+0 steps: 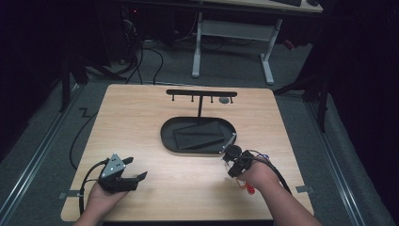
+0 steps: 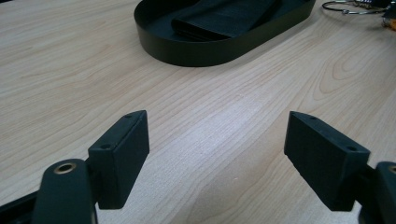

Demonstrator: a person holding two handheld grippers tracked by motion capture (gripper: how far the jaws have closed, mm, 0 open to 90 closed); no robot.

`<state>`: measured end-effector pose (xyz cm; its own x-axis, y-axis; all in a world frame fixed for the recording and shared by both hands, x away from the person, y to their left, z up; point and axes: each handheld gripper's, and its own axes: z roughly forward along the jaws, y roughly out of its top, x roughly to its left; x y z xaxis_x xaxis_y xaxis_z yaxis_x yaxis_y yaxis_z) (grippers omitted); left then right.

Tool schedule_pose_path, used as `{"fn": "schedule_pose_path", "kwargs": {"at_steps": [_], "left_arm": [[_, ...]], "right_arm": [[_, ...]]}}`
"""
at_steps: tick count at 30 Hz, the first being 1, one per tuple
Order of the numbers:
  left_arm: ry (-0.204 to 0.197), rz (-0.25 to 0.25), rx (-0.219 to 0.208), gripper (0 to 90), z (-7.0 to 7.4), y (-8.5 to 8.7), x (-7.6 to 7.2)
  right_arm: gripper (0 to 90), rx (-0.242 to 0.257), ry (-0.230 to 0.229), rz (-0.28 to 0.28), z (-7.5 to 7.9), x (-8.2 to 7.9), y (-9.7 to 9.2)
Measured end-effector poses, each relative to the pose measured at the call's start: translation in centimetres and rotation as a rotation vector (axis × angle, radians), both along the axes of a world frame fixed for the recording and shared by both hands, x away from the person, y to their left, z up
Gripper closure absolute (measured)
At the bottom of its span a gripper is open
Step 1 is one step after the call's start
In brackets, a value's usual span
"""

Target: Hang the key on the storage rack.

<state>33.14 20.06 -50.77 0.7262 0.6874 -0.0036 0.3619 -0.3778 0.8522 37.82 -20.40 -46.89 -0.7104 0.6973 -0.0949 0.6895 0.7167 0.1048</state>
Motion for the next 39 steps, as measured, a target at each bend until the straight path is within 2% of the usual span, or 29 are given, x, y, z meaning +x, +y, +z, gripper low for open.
{"fn": "schedule_pose_path", "kwargs": {"at_steps": [2,3,8,9,11,13,18,22,25,33,39], "left_arm": [[-0.001,-0.005,0.005,22.8,0.0,-0.1,0.0],[-0.002,-0.007,0.007,22.8,0.0,-0.1,0.0],[0.002,-0.004,0.010,22.9,-0.1,0.0,0.1],[0.000,-0.005,0.012,22.9,-0.1,0.0,0.1],[-0.002,-0.003,0.012,22.9,0.0,0.0,0.0],[0.002,-0.002,0.012,22.9,0.0,0.1,0.1],[0.002,0.000,0.018,23.2,-0.1,0.2,0.1],[0.001,0.000,0.022,23.3,-0.2,0.0,0.1],[-0.002,0.002,0.021,23.3,-0.2,0.0,0.1],[0.001,-0.003,0.025,23.7,-0.2,0.0,0.1],[0.003,-0.003,0.023,23.7,-0.2,0.0,0.0]], "right_arm": [[66.3,-0.006,0.014,0.003,-0.1,0.2,0.1],[67.9,-0.026,0.018,0.010,-0.2,0.3,0.3],[72.6,-0.049,0.022,0.018,-0.2,0.7,0.4],[74.0,-0.044,0.030,0.006,-0.3,0.8,0.4],[76.8,-0.047,0.040,0.015,-0.5,0.9,0.5],[83.4,-0.052,0.042,0.023,-0.6,0.9,0.6],[86.2,-0.068,0.051,0.049,-0.3,1.0,0.8],[86.6,-0.072,0.056,0.056,0.9,1.0,0.7],[86.8,-0.080,0.044,0.060,2.0,1.0,0.4],[87.1,-0.059,0.023,0.069,4.7,0.5,-0.4],[87.4,-0.043,0.021,0.047,6.7,0.7,-0.8]]}}
